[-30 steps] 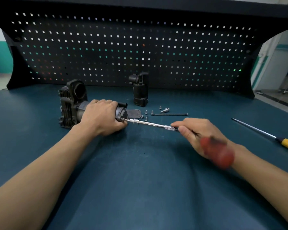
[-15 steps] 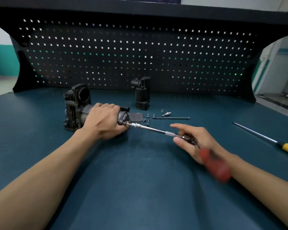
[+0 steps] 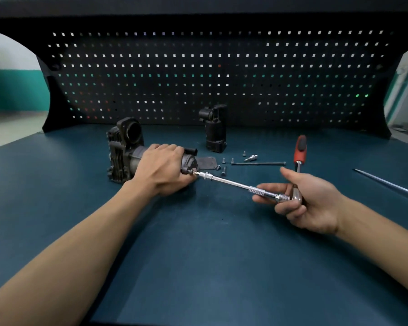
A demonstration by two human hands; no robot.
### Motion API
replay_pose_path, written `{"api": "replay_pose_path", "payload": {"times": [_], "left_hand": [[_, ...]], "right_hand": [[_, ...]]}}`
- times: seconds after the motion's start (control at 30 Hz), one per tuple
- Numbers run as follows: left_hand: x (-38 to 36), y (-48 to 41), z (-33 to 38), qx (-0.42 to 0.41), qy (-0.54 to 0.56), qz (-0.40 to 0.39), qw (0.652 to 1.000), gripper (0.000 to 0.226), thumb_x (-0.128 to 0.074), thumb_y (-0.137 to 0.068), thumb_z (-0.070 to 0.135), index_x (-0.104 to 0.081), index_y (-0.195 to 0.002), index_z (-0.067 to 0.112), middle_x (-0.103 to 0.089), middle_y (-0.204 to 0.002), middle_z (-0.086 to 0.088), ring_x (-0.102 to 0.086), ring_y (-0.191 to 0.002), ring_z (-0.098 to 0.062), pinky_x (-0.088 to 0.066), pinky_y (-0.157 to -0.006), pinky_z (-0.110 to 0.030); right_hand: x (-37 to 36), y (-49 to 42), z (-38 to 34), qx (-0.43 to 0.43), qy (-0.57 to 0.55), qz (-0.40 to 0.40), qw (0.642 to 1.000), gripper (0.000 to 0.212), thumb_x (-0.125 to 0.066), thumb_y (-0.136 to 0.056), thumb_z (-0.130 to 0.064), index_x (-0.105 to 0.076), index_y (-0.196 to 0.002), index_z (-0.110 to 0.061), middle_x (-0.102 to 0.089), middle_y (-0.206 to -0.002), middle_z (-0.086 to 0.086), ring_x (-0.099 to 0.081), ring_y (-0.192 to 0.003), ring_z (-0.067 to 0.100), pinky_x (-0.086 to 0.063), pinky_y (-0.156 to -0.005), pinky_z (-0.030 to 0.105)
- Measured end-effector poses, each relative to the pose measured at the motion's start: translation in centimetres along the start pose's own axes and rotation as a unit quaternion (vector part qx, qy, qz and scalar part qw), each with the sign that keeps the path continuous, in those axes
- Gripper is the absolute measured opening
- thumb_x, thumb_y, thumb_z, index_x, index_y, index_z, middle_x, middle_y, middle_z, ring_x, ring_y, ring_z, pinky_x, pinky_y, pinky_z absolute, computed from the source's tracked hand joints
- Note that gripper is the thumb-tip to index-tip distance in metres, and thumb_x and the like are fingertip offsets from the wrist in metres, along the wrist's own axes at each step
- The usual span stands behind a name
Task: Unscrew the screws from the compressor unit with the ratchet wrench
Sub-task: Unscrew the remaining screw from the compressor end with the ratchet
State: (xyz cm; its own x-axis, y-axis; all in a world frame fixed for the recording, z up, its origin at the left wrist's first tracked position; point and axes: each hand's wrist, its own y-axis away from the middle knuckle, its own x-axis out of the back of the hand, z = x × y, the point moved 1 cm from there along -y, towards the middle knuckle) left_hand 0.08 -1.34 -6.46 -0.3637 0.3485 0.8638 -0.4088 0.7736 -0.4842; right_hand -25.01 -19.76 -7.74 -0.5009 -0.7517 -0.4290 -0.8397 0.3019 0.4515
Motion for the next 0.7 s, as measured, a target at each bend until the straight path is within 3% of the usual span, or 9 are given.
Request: {"api": "replay_pose_path", "payload": {"times": [0.17,0.3,0.4,0.47,0.57,0.7], "left_hand": [[-0.1,0.1,-0.2,0.001,0.002,0.0,1.0,0.078,-0.029,-0.07,0.076,-0.063,-0.117,0.024,-0.068,-0.103,0.0,-0.061,-0.101,-0.023,-0.04,-0.094,-0.037],[-0.1,0.1,-0.3,0.003,0.007,-0.002,1.0,0.076,-0.031,-0.07,0.075,-0.063,-0.117,0.024,-0.068,-0.103,0.001,-0.061,-0.101,-0.022,-0.04,-0.094,-0.037],[-0.3,0.1,-0.2,0.006,0.011,0.009,1.0,0.069,-0.037,-0.071,0.074,-0.064,-0.111,0.024,-0.068,-0.099,0.003,-0.061,-0.098,-0.022,-0.04,-0.091,-0.036],[-0.3,0.1,-0.2,0.011,0.019,0.02,1.0,0.062,-0.041,-0.071,0.072,-0.064,-0.102,0.024,-0.067,-0.093,0.003,-0.06,-0.092,-0.022,-0.04,-0.087,-0.036],[-0.3,0.2,-0.1,0.017,0.028,0.026,0.999,0.059,-0.042,-0.07,0.073,-0.064,-0.097,0.025,-0.066,-0.089,0.005,-0.061,-0.089,-0.021,-0.041,-0.086,-0.036],[-0.3,0.2,0.0,0.027,0.035,0.028,0.999,0.065,-0.039,-0.067,0.074,-0.065,-0.103,0.027,-0.066,-0.092,0.007,-0.061,-0.093,-0.02,-0.041,-0.09,-0.035]], "right_hand": [[0.0,0.1,-0.2,-0.01,0.007,-0.039,0.999,0.072,-0.034,-0.1,-0.059,-0.077,-0.09,-0.002,-0.069,-0.085,0.021,-0.034,-0.031,0.007,-0.027,-0.024,0.014],[-0.5,0.5,-0.1,0.01,0.077,-0.056,0.995,0.043,-0.059,-0.084,-0.049,-0.075,-0.091,-0.01,-0.056,-0.068,0.01,-0.031,-0.03,0.009,-0.02,-0.033,0.014],[-0.7,0.7,0.2,0.069,0.169,-0.04,0.982,0.028,-0.072,-0.071,-0.035,-0.075,-0.09,-0.014,-0.056,-0.066,0.007,-0.03,-0.031,0.009,-0.021,-0.036,0.02],[-0.6,0.4,0.6,0.147,0.23,0.001,0.962,0.025,-0.074,-0.073,-0.024,-0.074,-0.092,-0.009,-0.059,-0.066,0.013,-0.032,-0.033,0.011,-0.024,-0.036,0.02],[0.1,0.1,0.8,0.282,0.371,0.044,0.884,0.009,-0.077,-0.083,-0.013,-0.076,-0.092,-0.015,-0.065,-0.066,0.014,-0.04,-0.04,0.016,-0.033,-0.04,0.021],[1.5,-0.3,0.5,0.425,0.592,0.079,0.68,0.033,-0.078,-0.084,-0.011,-0.072,-0.104,-0.037,-0.071,-0.085,-0.015,-0.062,-0.07,0.003,-0.046,-0.067,0.012]]}}
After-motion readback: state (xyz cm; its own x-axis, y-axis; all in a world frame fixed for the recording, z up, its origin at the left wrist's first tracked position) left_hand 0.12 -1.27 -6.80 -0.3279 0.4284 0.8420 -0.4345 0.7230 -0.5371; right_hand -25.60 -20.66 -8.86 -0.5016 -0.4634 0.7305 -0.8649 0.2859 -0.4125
